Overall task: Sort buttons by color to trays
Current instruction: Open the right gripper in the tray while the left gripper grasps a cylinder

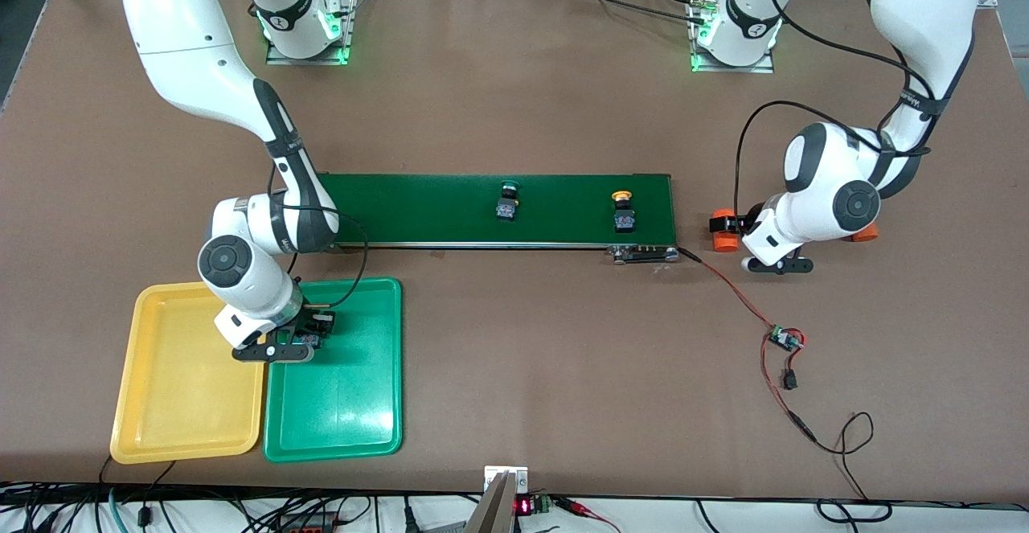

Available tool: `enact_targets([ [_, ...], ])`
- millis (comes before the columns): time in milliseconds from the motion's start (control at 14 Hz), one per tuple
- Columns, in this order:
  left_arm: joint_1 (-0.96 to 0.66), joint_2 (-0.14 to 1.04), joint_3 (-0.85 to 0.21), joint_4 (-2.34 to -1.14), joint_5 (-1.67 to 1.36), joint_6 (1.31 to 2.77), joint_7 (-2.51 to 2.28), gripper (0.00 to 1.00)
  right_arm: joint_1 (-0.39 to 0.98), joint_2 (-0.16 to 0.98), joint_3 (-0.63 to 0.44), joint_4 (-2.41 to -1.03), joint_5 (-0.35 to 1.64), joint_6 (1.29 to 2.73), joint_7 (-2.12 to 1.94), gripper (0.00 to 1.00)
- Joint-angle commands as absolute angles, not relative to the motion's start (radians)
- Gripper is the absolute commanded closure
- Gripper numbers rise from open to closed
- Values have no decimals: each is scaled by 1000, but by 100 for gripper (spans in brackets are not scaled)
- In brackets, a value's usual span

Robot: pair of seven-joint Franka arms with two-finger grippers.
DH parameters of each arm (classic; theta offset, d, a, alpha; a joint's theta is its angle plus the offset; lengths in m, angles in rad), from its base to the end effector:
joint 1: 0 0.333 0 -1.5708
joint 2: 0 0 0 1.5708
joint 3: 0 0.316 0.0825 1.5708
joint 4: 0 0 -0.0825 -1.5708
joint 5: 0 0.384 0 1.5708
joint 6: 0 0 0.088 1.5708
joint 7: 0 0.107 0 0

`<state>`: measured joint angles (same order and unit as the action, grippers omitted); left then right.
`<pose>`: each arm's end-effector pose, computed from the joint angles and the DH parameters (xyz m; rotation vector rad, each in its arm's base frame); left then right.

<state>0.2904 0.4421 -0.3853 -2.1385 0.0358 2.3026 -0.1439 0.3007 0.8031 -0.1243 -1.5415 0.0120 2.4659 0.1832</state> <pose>0.5411 -0.0552 0.1923 3.0048 0.0533 -0.3920 0.7041 0.1401 0.1915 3.0791 0.0426 0.2144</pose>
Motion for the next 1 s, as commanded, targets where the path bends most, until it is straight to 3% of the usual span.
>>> enact_targets([
  [0, 296, 457, -393, -2141, 57, 2338, -150, 0, 288, 810, -112, -1516, 12, 2464, 161, 27],
  [143, 296, 469, -387, -2141, 57, 2358, -138, 6, 295, 780, -107, -1529, 15, 2438, 170, 18],
  [429, 296, 485, -376, -2141, 57, 2376, -138, 27, 359, 617, -100, -1558, 17, 2151, 280, 17],
  [500, 296, 486, -368, -2141, 57, 2376, -138, 37, 395, 562, -100, -1606, 17, 2125, 331, 17],
  [571, 296, 479, -368, -2141, 57, 2373, -137, 55, 426, 504, -100, -1680, 17, 2132, 383, 17],
  [643, 298, 453, -368, -2143, 57, 2353, -135, 83, 448, 458, -98, -1745, 18, 2141, 415, 17],
  [714, 295, 422, -370, -2140, 57, 2311, -135, 100, 484, 413, -98, -1793, 18, 2148, 466, 17],
  [929, 235, 298, -370, -2128, 57, 2252, -147, 100, 604, 354, -98, -1851, 23, 2148, 657, 17],
])
